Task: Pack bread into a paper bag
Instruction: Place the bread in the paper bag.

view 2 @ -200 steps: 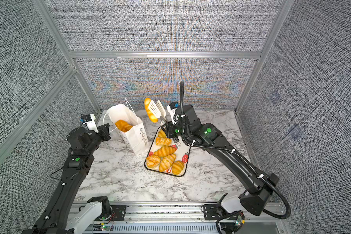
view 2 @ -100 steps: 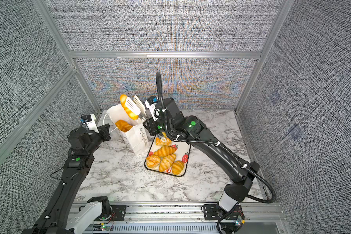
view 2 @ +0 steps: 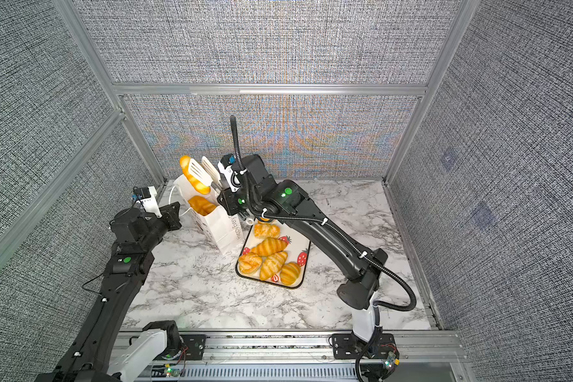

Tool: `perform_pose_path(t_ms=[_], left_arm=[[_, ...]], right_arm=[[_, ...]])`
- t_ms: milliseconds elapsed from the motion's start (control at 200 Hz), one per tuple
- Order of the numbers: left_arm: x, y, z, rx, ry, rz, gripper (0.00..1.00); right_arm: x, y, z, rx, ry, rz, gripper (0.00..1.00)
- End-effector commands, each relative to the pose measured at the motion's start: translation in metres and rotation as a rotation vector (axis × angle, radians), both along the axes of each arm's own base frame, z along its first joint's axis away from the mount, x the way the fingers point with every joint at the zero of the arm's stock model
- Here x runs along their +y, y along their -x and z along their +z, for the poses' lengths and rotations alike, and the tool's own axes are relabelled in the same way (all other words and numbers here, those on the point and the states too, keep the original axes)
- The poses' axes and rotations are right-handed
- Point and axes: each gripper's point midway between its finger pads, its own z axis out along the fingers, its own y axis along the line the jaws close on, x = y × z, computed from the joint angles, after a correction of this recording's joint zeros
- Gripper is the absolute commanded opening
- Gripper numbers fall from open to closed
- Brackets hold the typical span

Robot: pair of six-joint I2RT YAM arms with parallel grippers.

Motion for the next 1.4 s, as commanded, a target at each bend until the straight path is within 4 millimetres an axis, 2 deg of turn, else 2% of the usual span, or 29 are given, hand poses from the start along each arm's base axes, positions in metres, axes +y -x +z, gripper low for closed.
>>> perform_pose_path(t_ms=[0, 280, 635, 785, 1101, 1396], left_arm=[[0.0, -0.001, 0.005, -0.021, -0.002, -0.003, 0.0], [-0.001, -0.001, 0.005, -0.02, -0.002, -0.004, 0.0], [0.0, 0.0, 0.005, -0.021, -0.005, -0.001, 0.0], [0.0, -0.001, 0.004, -0.019, -0.003, -0.001, 0.0], [0.0, -0.001, 0.005, -0.02, -0.003, 0.0, 0.0], [0.001, 0.0, 0.005, -0.022, -0.003, 0.002, 0.0]], right_arm=[[0.007, -0.003, -0.006, 0.017, 0.003, 0.01, 0.34], [0.005, -0.019, -0.039, 0.072, 0.057, -0.031, 0.34], [0.0, -0.016, -0.067, 0.126, 0.091, -0.049, 0.35], [-0.003, -0.014, -0.068, 0.127, 0.095, -0.053, 0.37], [-0.005, -0.014, -0.071, 0.129, 0.098, -0.056, 0.5], [-0.009, -0.009, -0.055, 0.108, 0.075, -0.057, 0.5]])
